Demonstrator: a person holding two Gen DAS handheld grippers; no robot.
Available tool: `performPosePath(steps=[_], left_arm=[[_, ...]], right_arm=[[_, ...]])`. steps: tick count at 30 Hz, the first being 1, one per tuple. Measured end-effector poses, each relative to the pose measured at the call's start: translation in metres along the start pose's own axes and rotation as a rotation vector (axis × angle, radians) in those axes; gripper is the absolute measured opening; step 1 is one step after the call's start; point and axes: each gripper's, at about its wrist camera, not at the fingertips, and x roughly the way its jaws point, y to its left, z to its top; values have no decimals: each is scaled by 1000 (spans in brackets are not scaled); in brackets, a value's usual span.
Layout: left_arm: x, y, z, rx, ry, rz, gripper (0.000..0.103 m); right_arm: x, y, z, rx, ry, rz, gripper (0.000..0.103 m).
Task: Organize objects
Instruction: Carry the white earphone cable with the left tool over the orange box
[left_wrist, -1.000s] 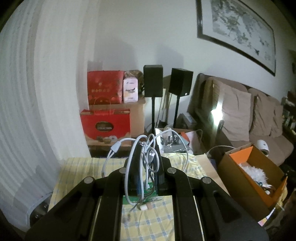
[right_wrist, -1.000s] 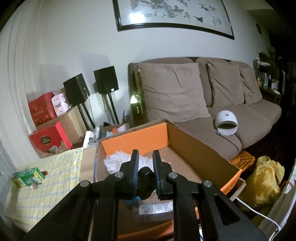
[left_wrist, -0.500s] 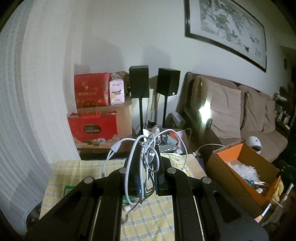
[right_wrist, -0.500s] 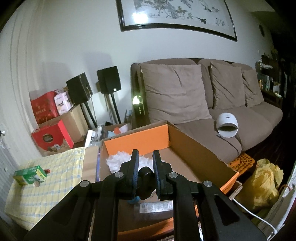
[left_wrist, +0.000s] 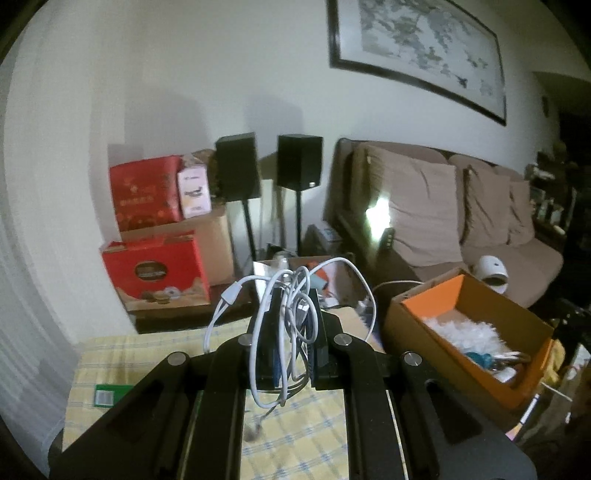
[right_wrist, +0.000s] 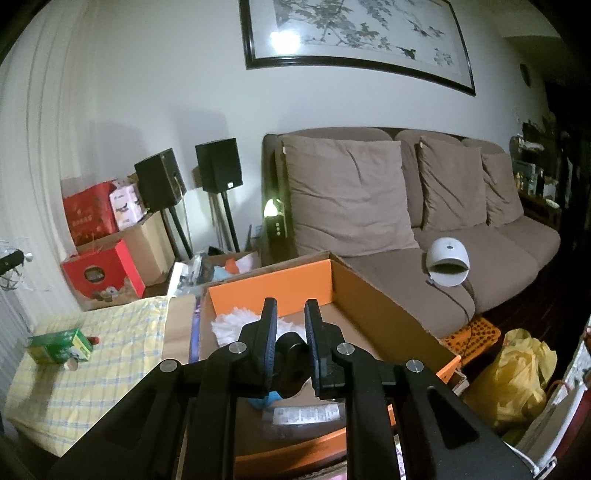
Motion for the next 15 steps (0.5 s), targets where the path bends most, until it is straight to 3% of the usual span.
performPosePath(steps=[15], left_arm=[[6,-59,-5,86,27,-123,9]], right_arm=[[1,-3,1,2,15,-1,14]])
